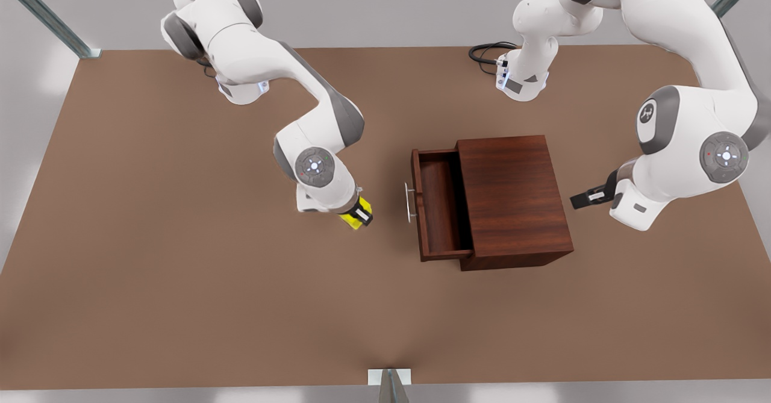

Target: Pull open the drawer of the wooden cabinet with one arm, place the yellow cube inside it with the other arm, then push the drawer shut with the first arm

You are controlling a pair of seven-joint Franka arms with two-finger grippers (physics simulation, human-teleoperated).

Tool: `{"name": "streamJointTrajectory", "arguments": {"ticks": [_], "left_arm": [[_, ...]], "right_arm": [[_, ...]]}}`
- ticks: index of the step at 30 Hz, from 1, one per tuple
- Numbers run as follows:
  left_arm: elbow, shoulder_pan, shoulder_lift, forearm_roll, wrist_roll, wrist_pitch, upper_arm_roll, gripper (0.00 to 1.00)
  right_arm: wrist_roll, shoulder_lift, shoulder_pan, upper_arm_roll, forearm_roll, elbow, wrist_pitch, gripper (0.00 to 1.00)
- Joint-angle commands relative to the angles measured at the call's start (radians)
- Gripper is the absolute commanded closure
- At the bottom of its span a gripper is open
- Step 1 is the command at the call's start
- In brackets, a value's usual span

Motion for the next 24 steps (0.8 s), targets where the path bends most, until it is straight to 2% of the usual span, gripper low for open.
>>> {"name": "streamJointTrajectory", "arguments": {"ticks": [1, 4, 10, 16, 24], "left_arm": [[0.001, 0.002, 0.0, -0.002, 0.294, 0.0, -0.002, 0.0], [-0.002, 0.004, 0.002, -0.002, 0.293, 0.0, 0.0, 0.0], [-0.007, 0.001, 0.007, 0.0, 0.288, 0.004, -0.002, 0.0], [-0.012, -0.001, 0.007, 0.0, 0.288, 0.005, -0.002, 0.0], [-0.013, 0.002, 0.007, 0.0, 0.288, 0.007, -0.002, 0.0]], "right_arm": [[0.607, 0.017, 0.019, 0.025, -0.004, 0.025, -0.011, 0.38], [0.754, 0.08, 0.056, 0.051, -0.004, 0.1, 0.006, 0.38], [0.994, 0.16, 0.128, 0.068, -0.004, 0.179, 0.159, 0.37], [1.052, 0.215, 0.171, 0.069, -0.004, 0.239, 0.279, 0.37], [1.061, 0.284, 0.21, 0.072, -0.004, 0.294, 0.326, 0.37]]}}
